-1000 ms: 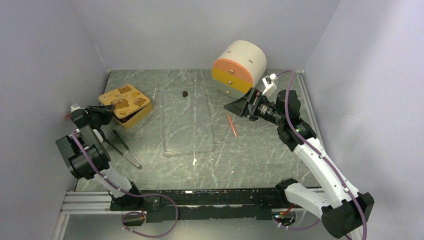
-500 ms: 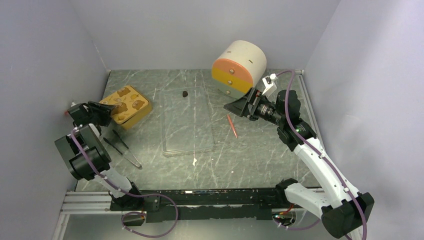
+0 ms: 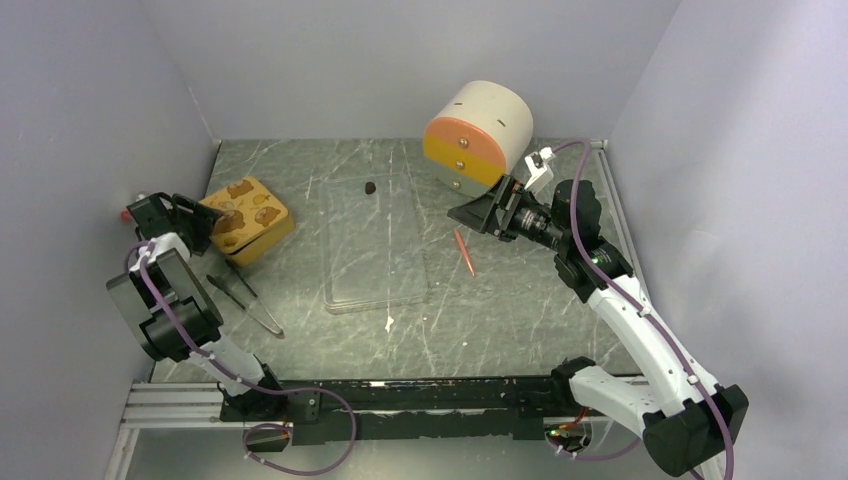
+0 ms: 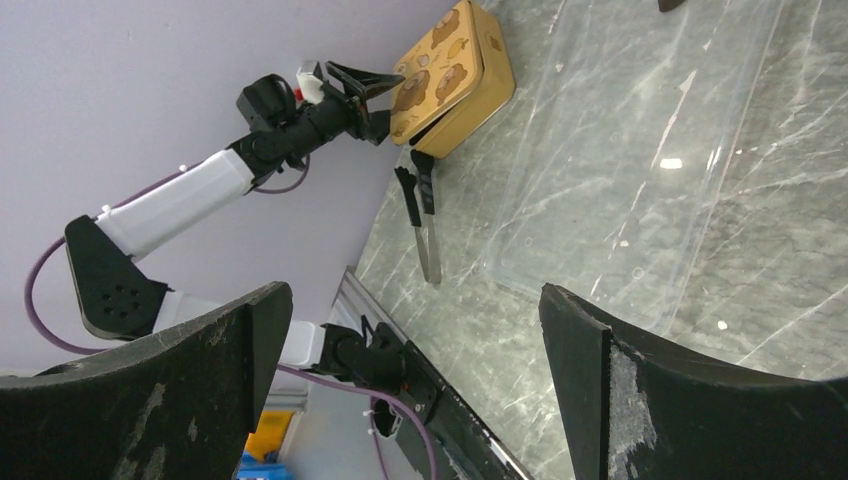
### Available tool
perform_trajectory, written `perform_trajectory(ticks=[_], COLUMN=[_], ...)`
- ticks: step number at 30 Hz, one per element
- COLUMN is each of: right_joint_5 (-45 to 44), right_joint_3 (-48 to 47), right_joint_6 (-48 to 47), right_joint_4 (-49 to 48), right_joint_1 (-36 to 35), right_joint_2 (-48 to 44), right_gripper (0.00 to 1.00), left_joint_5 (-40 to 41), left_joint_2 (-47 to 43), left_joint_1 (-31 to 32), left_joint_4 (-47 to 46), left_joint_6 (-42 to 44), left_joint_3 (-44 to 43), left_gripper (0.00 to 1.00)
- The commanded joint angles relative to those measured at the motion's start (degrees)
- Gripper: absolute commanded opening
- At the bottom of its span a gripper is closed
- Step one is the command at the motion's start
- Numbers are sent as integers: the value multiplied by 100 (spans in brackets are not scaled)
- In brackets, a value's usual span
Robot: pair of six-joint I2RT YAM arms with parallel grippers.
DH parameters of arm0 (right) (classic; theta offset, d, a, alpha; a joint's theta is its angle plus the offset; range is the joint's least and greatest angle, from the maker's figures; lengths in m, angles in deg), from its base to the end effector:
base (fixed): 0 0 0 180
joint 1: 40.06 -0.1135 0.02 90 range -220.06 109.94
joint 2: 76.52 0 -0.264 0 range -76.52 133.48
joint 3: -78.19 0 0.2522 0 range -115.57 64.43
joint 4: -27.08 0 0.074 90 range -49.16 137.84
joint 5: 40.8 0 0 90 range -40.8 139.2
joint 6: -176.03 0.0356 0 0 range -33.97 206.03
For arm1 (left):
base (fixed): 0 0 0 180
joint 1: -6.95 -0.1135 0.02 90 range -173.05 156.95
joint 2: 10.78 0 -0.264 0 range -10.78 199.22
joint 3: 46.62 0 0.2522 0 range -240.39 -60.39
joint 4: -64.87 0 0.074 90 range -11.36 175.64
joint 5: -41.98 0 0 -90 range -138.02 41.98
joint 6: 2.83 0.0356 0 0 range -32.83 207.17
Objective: Pack the chocolate
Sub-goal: Place the box lid in the packing box, then move the packing box to the center of the board.
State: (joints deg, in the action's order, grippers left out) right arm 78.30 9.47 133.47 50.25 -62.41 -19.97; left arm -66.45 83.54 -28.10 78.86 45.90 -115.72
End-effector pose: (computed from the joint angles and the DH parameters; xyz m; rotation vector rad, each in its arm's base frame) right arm 0.2008 0.1013 0.3669 0.0158 1.9374 1.2968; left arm 0.2943 0.1927 0.2012 -1.2486 1.8682 -0.4206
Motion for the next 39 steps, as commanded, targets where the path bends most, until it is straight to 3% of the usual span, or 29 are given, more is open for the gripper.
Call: perform_trajectory(ticks=[1,8,16,23,30,39], right_joint_5=[128,90,94,106,17,35], right_joint_3=[-120,-117,-153,-53,-57,-53], right_joint_6=[115,56,55,120,38,-3], right_joint_4=[-365,-307,-309,-402,-329,-389], right_joint_1=[-29,-24,-24,-24,-25,-24], right_joint_2=[-24,-60,-47,-58,-39,67], right_gripper=[100,100,100,100,100,100], left_joint_5=[800,915,1759,2240,1802,1622], left_joint_2=[-38,-324,54,156,65,839], left_joint_1=[-49,15,68,312,422,626], left_joint_4=[901,645,1767,2199,1466,1496], left_joint_6=[524,549,259,456,915,1199], left_joint_3=[-191,-135,-745,-1101,-726,-1149], left_gripper=[73,73,75,78,68,61])
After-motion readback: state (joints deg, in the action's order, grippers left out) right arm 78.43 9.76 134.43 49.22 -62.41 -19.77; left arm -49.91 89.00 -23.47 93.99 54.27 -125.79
